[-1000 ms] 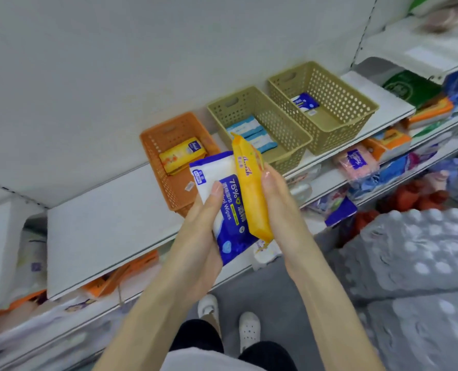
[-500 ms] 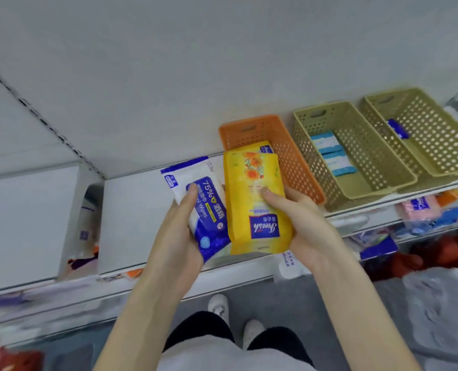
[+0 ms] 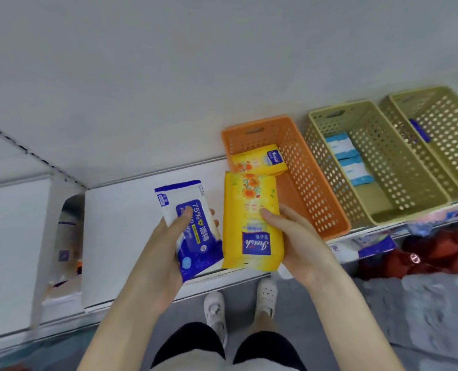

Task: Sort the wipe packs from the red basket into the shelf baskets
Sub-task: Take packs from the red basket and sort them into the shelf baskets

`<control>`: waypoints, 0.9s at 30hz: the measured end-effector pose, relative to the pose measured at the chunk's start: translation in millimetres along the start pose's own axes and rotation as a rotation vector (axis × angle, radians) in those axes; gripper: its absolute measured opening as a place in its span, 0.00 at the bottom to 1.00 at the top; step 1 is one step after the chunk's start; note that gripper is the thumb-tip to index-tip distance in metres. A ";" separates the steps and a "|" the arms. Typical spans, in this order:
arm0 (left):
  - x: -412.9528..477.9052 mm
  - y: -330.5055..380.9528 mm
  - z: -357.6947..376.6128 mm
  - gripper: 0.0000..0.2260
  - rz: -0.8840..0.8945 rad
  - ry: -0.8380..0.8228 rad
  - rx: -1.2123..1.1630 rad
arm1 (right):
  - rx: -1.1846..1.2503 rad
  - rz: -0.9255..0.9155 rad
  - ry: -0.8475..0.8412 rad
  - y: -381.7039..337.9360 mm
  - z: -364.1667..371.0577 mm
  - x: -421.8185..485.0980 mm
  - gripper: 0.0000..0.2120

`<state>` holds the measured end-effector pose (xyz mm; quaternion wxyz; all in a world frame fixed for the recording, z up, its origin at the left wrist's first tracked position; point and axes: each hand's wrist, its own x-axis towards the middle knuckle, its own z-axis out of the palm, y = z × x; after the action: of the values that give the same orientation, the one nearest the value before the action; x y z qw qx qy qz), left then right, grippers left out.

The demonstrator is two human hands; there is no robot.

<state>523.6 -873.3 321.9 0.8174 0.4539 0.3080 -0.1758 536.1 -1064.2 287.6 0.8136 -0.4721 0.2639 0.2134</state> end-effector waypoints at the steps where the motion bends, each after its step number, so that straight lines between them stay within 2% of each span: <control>1: 5.6 1.5 3.3 0.19 0.006 0.019 0.005 | -0.005 0.007 0.006 -4.0 -2.2 5.4 0.24; 4: 19.1 4.5 10.1 0.09 0.034 0.109 -0.042 | -0.052 0.015 0.011 -16.5 -11.4 20.5 0.21; 6: 24.7 6.3 18.5 0.06 0.047 0.110 -0.024 | -0.106 0.001 -0.038 -29.5 -16.7 28.8 0.21; 8: 30.7 7.4 27.5 0.07 0.094 0.085 0.038 | -0.214 -0.005 -0.149 -46.0 -19.7 37.4 0.22; 11: 37.1 10.2 40.2 0.15 0.133 0.058 0.139 | -0.451 0.006 -0.351 -72.2 -16.1 45.7 0.19; 14: 40.2 10.6 47.3 0.19 0.132 0.064 0.225 | -0.672 0.010 -0.486 -97.1 -8.0 56.9 0.16; 16: 41.7 10.5 49.2 0.20 0.142 0.088 0.281 | -0.838 0.016 -0.544 -108.8 -2.0 64.4 0.19; 19: 45.9 11.6 49.8 0.21 0.173 0.159 0.286 | -0.941 -0.080 -0.435 -114.0 5.1 72.3 0.18; 21: 49.4 12.1 48.7 0.21 0.205 0.239 0.209 | -0.956 -0.300 -0.228 -110.4 5.5 76.3 0.16; 23: 52.2 11.9 47.8 0.18 0.244 0.297 0.074 | -0.877 -0.466 0.061 -101.7 -1.3 72.1 0.20; 25: 53.0 11.8 49.1 0.17 0.272 0.319 -0.038 | -0.641 -0.383 0.194 -84.1 -8.2 56.3 0.27; 27: 53.3 11.1 51.3 0.19 0.281 0.313 -0.094 | -0.398 -0.158 0.094 -62.5 -4.9 39.6 0.29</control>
<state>587.4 -911.5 313.9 0.7962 0.4757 0.3730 0.0269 602.8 -1093.6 301.6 0.7052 -0.6522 0.2165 0.1745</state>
